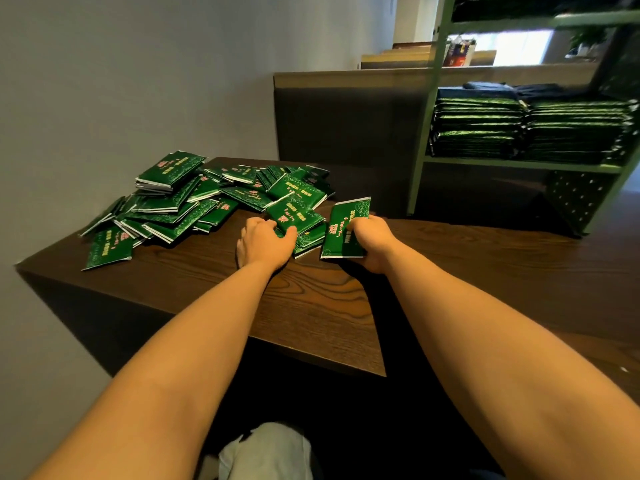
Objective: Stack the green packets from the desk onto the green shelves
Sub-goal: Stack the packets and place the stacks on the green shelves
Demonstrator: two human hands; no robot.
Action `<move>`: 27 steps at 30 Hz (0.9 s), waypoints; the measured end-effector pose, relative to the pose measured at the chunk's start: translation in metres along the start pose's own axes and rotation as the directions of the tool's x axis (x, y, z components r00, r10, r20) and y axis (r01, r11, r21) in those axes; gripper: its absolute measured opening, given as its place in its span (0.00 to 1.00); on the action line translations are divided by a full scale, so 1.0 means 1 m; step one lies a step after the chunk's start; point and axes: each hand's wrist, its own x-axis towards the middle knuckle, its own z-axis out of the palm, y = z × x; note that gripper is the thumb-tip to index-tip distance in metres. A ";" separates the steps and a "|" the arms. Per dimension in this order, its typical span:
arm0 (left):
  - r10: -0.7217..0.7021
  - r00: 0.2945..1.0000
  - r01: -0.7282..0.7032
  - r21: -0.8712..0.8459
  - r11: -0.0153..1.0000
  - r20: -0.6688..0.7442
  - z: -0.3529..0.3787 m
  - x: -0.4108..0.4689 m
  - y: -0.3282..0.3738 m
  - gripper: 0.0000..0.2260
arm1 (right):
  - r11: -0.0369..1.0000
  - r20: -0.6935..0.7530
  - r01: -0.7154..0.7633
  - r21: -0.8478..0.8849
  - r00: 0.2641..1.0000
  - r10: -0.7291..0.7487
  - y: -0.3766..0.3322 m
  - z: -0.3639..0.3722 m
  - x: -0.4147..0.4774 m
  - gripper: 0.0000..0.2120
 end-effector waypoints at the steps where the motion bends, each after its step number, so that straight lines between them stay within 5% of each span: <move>1: 0.022 1.000 -0.022 -0.009 1.000 0.003 0.000 0.001 -0.001 0.22 | 1.000 -0.012 -0.012 0.005 1.000 0.012 -0.001 -0.001 0.001 0.13; 11: 0.182 0.982 -0.188 -0.270 0.944 -0.047 -0.005 -0.004 0.000 0.13 | 0.999 -0.038 -0.039 -0.031 0.999 0.038 -0.001 0.003 0.007 0.10; 15: 0.118 0.990 -0.143 -0.530 0.836 -0.081 -0.010 -0.004 0.006 0.14 | 0.999 -0.039 -0.032 -0.034 0.999 0.030 -0.002 0.003 0.005 0.12; 18: -0.061 0.995 -0.017 -0.733 0.680 -0.080 -0.024 0.000 0.014 0.13 | 0.999 -0.072 -0.040 -0.001 0.997 0.040 -0.004 0.004 0.003 0.11; 22: -0.097 0.995 0.048 -0.773 0.633 -0.017 -0.034 -0.005 0.032 0.12 | 0.999 -0.096 -0.041 0.007 0.994 0.042 -0.006 0.006 0.001 0.08; 27: 0.103 0.991 -0.016 -0.695 0.719 0.083 -0.011 -0.025 0.042 0.14 | 0.989 -0.002 -0.078 0.122 0.997 0.079 -0.003 0.001 0.005 0.29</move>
